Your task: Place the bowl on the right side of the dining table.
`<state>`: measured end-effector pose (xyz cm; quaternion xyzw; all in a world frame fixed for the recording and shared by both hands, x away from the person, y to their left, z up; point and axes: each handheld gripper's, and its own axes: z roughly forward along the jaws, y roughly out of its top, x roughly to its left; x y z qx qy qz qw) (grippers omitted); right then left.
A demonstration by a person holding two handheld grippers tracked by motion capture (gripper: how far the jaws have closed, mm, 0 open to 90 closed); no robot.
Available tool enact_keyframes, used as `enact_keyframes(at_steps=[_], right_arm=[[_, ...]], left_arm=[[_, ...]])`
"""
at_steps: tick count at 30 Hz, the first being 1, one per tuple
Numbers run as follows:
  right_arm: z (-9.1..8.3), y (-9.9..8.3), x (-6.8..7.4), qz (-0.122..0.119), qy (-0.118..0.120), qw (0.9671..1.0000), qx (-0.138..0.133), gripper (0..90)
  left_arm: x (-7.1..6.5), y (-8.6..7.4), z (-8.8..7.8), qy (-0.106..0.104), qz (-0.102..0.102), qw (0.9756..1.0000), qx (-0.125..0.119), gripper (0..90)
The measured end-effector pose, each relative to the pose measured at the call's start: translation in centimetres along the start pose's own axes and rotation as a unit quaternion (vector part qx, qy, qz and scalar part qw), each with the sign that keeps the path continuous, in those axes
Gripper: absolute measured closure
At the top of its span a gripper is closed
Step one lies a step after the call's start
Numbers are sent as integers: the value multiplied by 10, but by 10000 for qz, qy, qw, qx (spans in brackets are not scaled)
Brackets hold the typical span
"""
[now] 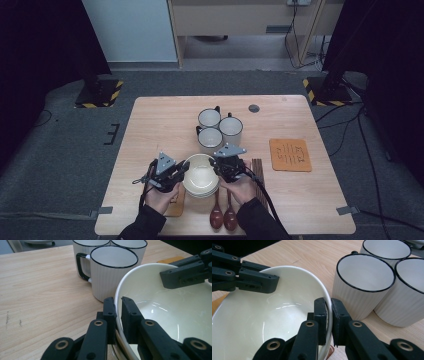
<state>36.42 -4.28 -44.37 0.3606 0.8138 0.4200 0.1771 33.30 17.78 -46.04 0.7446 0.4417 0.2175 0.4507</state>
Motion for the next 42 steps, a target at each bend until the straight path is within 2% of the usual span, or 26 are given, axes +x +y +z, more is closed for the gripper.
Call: enact_keyframes(at_steps=[12,17,20,27,28,33,37,39,42], right_arm=[[-2,3,-1,126,109,9999,-45,840],[-5,6,1,22,37,9999,-94,839],[-5,6,4,23,13,9999,-130,839],[-10,10,5,-90,-29,9998,-198,835],[-11,11,5,-51,5,9998,-178,833],[-11,13,3,19,131,9999,-52,777],[-6,12,3,48,136,9998,115,749],[-4,12,2,102,182,9996,197,748],[-3,13,0,210,242,9990,326,799]], left_arm=[[2,-1,0,-63,-62,10000,-38,795],[1,2,-1,38,-123,9999,-11,812],[1,3,-2,73,-200,9997,-76,824],[-2,5,-8,120,-166,9993,-303,827],[-2,6,-9,160,-129,9993,-314,826],[-4,8,-12,77,-112,9990,-421,826],[-9,11,-16,93,31,9985,-537,825],[-11,11,-17,120,86,9982,-576,825],[-12,11,-18,116,109,9980,-606,823]])
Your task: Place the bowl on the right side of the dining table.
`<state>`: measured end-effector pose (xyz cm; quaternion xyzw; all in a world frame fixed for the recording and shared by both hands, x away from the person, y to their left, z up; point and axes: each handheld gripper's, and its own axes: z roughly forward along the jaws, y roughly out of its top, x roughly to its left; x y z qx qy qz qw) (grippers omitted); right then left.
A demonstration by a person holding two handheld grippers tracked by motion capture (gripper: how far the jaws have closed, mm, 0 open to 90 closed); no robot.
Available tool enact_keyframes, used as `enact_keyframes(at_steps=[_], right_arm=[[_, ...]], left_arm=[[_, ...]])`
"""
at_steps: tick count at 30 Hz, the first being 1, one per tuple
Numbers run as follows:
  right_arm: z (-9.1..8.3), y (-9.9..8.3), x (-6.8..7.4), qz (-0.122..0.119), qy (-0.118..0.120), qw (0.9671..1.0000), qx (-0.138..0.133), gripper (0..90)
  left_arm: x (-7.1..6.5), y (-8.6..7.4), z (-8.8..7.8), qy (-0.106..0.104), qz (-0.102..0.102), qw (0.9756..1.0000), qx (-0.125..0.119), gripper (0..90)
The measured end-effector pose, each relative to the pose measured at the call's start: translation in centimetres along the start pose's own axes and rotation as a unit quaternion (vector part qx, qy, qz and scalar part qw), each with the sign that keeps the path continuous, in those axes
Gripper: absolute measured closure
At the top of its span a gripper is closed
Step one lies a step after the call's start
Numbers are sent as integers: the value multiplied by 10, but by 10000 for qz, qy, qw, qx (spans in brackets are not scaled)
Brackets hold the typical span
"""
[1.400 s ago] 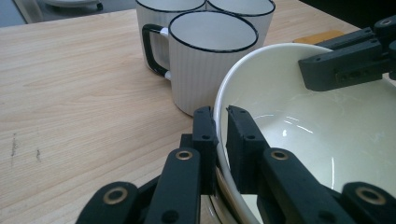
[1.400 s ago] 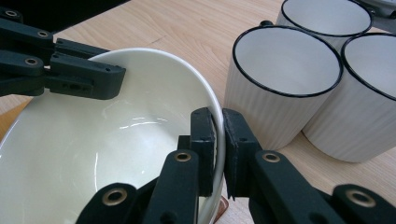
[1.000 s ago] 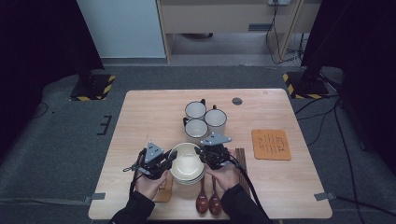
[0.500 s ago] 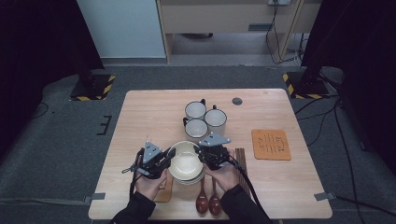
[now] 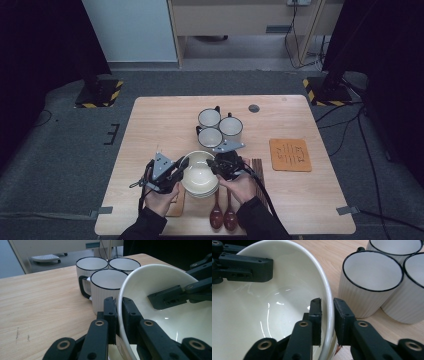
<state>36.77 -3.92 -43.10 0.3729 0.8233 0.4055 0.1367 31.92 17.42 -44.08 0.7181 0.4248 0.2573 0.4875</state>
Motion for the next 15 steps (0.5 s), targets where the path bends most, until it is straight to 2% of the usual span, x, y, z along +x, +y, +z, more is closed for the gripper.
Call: enact_keyframes(at_steps=[3,5,10,15], right_arm=[[1,2,0,60,-50,9999,118,826],[1,3,-1,138,5,9998,158,827],[0,4,-3,293,78,9994,147,826],[0,5,-4,382,126,9991,125,825]], left_arm=[[-1,0,-1,14,63,10000,4,820],[-1,0,-1,-23,44,10000,0,818],[0,1,-1,-64,136,9999,-35,811],[4,1,-2,-199,13,9997,-126,790]])
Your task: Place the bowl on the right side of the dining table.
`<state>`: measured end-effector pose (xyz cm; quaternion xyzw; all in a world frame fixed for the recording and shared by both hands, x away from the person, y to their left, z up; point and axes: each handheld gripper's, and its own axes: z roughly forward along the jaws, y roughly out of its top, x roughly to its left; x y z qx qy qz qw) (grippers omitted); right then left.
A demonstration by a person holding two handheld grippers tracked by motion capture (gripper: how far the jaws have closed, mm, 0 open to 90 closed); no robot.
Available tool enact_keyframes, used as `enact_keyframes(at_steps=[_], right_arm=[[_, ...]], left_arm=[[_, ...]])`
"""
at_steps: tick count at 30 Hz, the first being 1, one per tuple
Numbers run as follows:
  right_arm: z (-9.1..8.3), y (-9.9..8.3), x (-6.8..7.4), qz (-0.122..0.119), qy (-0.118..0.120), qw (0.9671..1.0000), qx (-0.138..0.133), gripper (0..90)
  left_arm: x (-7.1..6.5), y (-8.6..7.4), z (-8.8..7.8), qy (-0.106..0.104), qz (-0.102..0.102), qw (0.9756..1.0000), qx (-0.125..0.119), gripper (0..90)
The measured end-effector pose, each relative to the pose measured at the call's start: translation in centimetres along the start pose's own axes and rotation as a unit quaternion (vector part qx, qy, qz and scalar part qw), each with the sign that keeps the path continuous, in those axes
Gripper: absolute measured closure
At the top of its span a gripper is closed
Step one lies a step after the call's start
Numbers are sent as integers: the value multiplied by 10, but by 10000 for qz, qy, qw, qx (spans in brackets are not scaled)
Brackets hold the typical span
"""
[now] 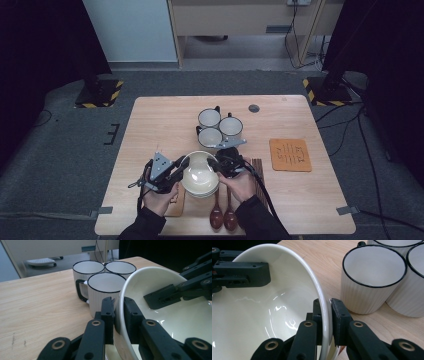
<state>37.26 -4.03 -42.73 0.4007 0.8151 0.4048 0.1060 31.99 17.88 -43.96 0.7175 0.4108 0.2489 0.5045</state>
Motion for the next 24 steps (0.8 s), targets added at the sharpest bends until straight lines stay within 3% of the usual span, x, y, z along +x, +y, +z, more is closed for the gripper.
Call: enact_keyframes(at_steps=[6,11,16,24], right_arm=[[1,0,-2,85,2,10000,9,824],[1,1,-3,133,5,9999,11,824],[3,0,-3,124,-26,9999,31,822],[5,0,-2,115,-39,9999,46,821]], left_arm=[[0,4,-4,-112,-21,9998,-173,709],[2,9,-9,-166,-117,9989,-426,583],[7,12,-14,-56,-198,9980,-603,475],[18,13,-19,83,-406,9966,-708,399]])
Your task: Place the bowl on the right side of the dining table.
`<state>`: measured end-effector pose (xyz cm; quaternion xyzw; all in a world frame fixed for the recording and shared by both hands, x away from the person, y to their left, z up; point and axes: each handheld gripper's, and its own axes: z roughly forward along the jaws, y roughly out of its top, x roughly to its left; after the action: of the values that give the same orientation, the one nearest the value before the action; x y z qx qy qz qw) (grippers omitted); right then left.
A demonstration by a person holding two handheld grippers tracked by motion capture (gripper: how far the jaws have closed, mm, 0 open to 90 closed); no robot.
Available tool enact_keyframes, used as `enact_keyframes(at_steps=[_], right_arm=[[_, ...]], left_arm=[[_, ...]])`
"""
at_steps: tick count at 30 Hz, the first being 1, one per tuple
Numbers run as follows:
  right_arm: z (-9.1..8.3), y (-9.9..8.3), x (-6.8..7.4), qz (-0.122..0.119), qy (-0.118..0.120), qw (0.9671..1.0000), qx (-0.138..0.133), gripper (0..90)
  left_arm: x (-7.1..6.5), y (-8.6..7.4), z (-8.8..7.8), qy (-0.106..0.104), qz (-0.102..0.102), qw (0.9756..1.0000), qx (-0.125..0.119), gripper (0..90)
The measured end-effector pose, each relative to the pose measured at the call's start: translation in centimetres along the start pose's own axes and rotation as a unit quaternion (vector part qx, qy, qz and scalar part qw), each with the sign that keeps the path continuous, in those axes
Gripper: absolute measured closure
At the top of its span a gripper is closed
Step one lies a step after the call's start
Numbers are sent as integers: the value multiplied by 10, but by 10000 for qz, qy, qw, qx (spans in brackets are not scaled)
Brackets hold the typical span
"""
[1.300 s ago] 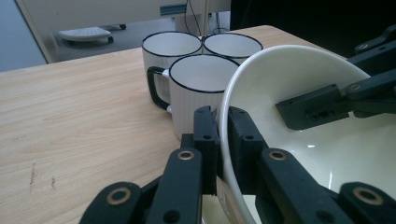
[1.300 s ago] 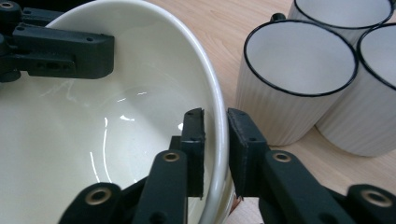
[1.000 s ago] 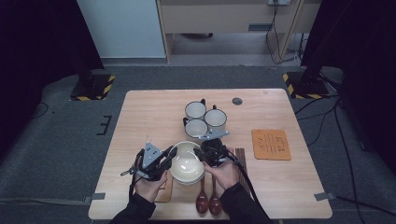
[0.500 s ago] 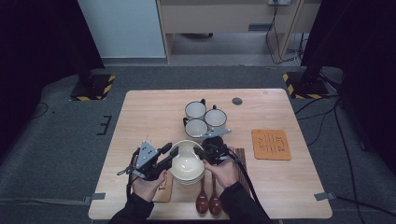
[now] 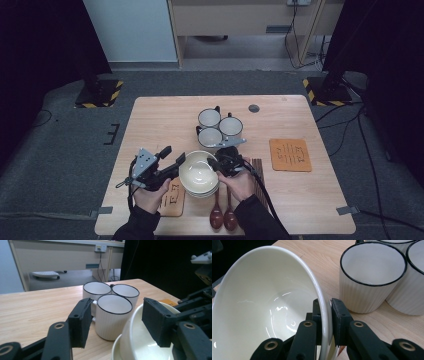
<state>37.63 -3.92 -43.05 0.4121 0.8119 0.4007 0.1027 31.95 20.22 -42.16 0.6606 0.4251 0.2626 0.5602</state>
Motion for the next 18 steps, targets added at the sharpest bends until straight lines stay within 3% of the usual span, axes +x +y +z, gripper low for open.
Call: enact_keyframes(at_steps=[9,18], right_arm=[[-2,-1,-1,5,6,10000,-47,820],[-8,1,0,6,44,9999,-152,819]], left_arm=[[15,2,-6,435,-128,9987,-232,304],[32,-7,-4,761,-232,9968,-123,263]])
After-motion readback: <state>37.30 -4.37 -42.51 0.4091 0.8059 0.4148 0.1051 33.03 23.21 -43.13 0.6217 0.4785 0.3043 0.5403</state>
